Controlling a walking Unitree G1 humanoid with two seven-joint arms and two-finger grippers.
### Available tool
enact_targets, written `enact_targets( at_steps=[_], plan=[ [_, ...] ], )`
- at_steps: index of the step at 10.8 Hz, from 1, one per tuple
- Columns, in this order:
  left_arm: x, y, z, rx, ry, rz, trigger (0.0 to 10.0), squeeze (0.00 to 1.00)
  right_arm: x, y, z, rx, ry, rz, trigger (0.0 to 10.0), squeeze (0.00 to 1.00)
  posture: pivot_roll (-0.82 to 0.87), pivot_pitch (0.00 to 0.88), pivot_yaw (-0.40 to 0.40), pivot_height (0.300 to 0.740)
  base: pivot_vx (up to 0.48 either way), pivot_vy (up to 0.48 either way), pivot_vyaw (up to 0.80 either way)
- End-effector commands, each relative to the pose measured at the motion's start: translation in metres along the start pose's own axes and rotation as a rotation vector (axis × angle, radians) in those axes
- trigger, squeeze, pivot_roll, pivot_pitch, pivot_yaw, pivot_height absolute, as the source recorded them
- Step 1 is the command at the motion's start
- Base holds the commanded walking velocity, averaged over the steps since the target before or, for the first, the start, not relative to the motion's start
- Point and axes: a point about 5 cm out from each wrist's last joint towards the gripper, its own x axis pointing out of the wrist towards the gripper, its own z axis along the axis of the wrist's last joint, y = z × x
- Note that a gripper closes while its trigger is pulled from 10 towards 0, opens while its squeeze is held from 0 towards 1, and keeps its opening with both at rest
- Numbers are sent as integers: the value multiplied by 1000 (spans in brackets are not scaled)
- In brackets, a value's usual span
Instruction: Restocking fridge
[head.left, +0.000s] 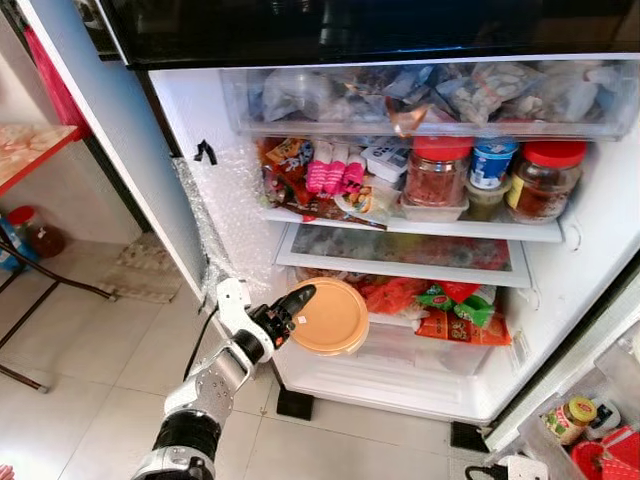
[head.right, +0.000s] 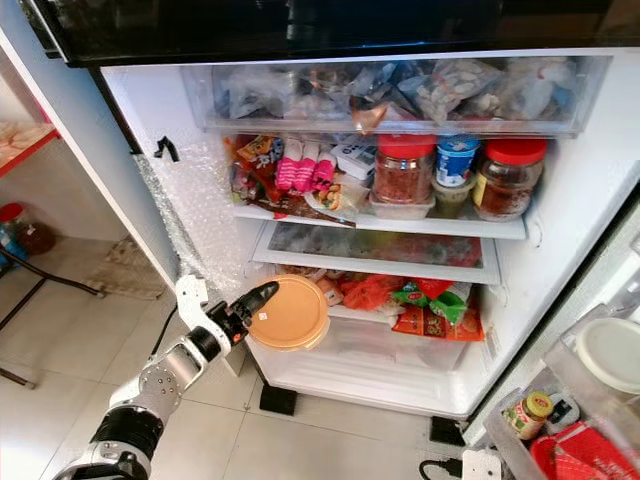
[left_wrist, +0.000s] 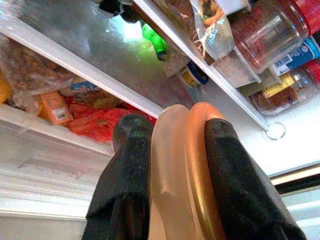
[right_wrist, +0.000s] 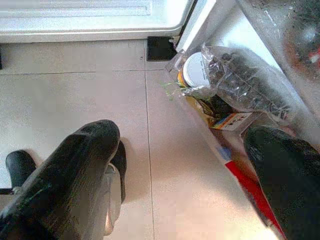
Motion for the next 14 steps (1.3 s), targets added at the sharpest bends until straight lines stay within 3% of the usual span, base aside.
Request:
enact_targets(
  at_steps=[1,5,10,14],
  plan=[
    [1,-2,5,20,-7,-9,10000,0,-1,1,-4,21,17,0,10000,0,-39,68,74,740,0,0,-775],
    [1,-3,7,25,-7,-10,10000,0,-1,3,-3,23,16,9,10000,0,-31,78,80,740,0,0,-703],
    [4,-4,10,40,-6,-7,10000,0,0,4,0,38,9,11,10000,0,-22,89,83,740,0,0,0],
    [4,-5,10,43,-2,-12,10000,0,0,4,-1,30,14,9,10000,0,-19,96,82,740,120,0,-661]
  ],
)
